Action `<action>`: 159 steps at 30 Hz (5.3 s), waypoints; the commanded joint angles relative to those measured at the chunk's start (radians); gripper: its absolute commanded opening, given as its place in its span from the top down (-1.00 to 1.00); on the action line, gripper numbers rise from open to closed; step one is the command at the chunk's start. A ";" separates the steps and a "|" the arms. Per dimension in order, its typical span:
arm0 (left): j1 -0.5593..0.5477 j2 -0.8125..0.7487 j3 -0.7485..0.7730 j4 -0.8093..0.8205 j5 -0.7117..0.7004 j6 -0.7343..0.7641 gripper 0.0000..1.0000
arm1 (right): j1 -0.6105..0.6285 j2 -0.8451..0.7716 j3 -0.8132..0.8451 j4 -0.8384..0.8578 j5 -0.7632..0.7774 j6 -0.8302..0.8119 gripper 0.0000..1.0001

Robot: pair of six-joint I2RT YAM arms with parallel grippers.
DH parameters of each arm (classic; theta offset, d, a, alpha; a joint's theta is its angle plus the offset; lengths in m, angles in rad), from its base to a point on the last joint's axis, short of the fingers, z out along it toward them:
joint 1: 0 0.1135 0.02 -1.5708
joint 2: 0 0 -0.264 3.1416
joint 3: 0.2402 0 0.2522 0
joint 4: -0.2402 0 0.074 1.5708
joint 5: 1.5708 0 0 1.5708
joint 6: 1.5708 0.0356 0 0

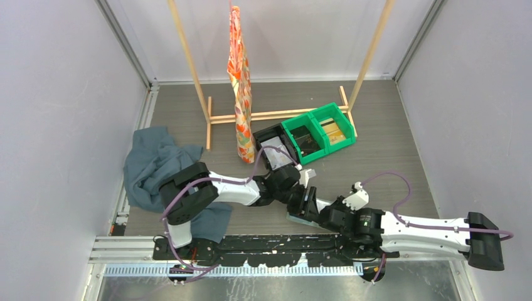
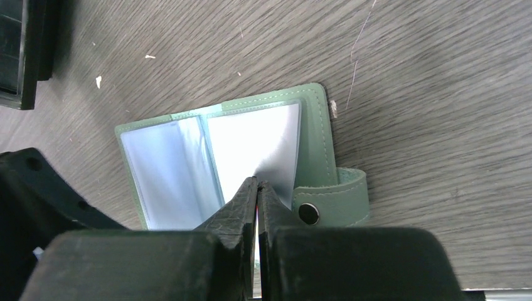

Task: Take the credit cards out of the card holder
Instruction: Remove the credit card from the card holder.

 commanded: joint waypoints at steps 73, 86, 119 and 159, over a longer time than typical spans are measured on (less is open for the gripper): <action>0.166 -0.171 -0.101 -0.174 -0.177 0.106 -0.03 | -0.003 -0.023 0.046 0.031 0.087 -0.056 0.48; 0.171 -0.072 -0.096 -0.069 -0.072 0.052 -0.01 | -0.003 -0.006 0.051 0.039 0.074 -0.058 0.48; 0.150 -0.101 -0.082 -0.039 -0.037 0.047 0.01 | -0.004 0.007 0.070 0.051 0.063 -0.090 0.48; 0.150 -0.154 -0.105 -0.086 -0.066 0.079 0.02 | -0.004 -0.016 0.097 -0.034 0.080 -0.092 0.47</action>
